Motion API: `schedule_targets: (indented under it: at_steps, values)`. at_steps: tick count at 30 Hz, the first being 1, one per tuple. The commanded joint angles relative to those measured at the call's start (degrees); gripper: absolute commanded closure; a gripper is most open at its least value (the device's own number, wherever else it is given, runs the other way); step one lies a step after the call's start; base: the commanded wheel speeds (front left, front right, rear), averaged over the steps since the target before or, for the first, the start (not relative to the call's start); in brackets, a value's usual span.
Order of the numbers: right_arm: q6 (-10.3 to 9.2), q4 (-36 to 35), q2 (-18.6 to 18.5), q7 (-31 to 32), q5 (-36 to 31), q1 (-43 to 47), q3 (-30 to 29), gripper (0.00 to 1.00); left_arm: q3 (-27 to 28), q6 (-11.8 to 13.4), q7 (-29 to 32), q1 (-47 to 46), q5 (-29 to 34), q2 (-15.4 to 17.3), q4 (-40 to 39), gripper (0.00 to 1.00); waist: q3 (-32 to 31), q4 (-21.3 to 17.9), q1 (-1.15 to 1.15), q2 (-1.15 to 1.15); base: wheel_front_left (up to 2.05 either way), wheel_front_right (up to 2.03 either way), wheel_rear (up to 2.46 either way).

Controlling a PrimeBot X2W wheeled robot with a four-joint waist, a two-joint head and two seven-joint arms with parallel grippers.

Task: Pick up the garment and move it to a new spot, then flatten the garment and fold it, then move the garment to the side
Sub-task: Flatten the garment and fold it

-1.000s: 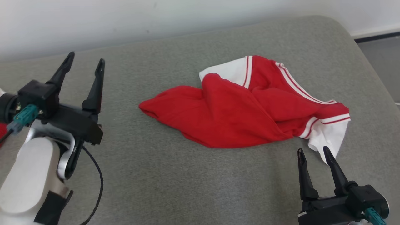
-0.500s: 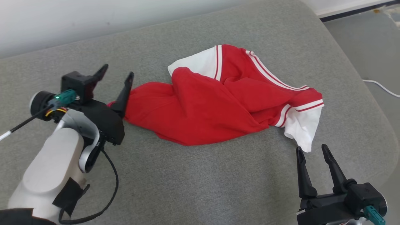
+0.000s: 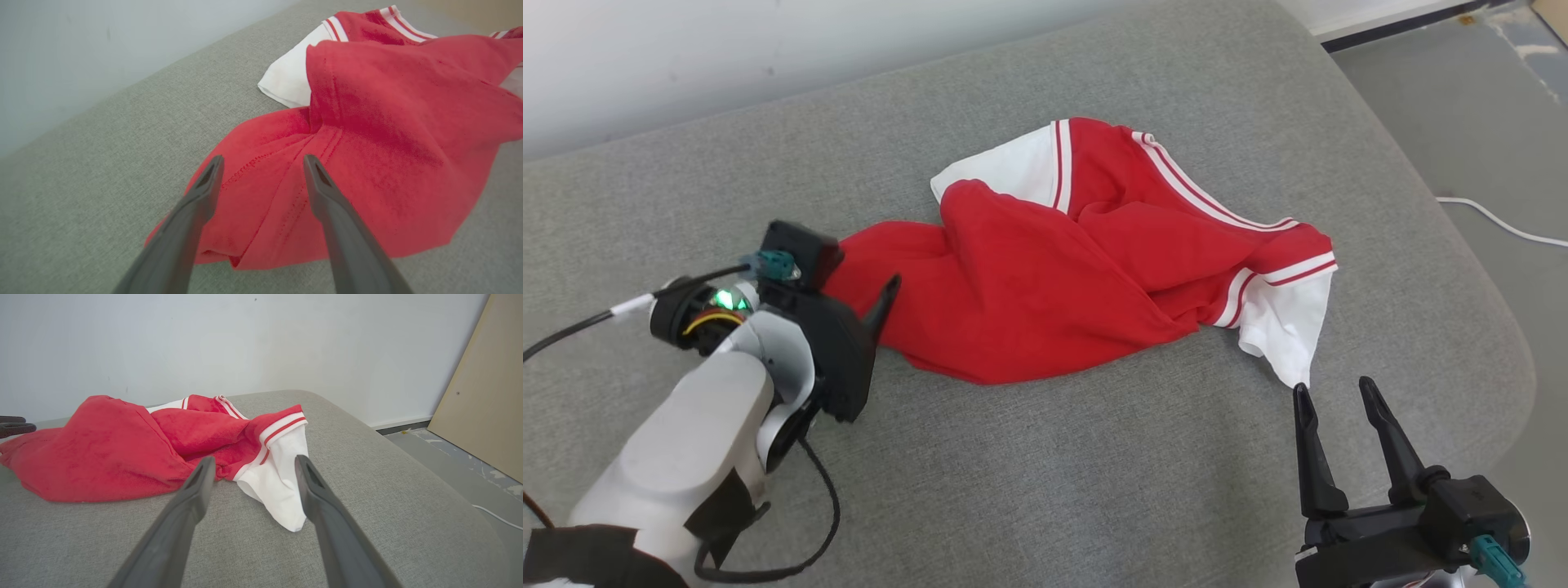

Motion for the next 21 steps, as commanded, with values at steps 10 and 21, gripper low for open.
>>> schedule_targets:
  at_steps: [10, 21]
  values:
    - [-0.13, -0.1, 0.1, 0.0, 0.1, -0.4, -0.4, 0.00, -8.2, 0.1, 2.8, -1.1, -2.7, 0.2, 6.1, 0.00, 0.5, -0.9, 0.00, -0.01, 0.00, 0.00, 0.00]
    - [-0.13, -0.5, 0.1, 0.0, -0.4, -0.6, -0.8, 0.00, -13.4, 0.1, -3.4, -4.3, -4.4, -1.8, 9.5, 1.00, 0.3, 0.8, 0.00, -0.01, 0.00, 0.00, 0.00]
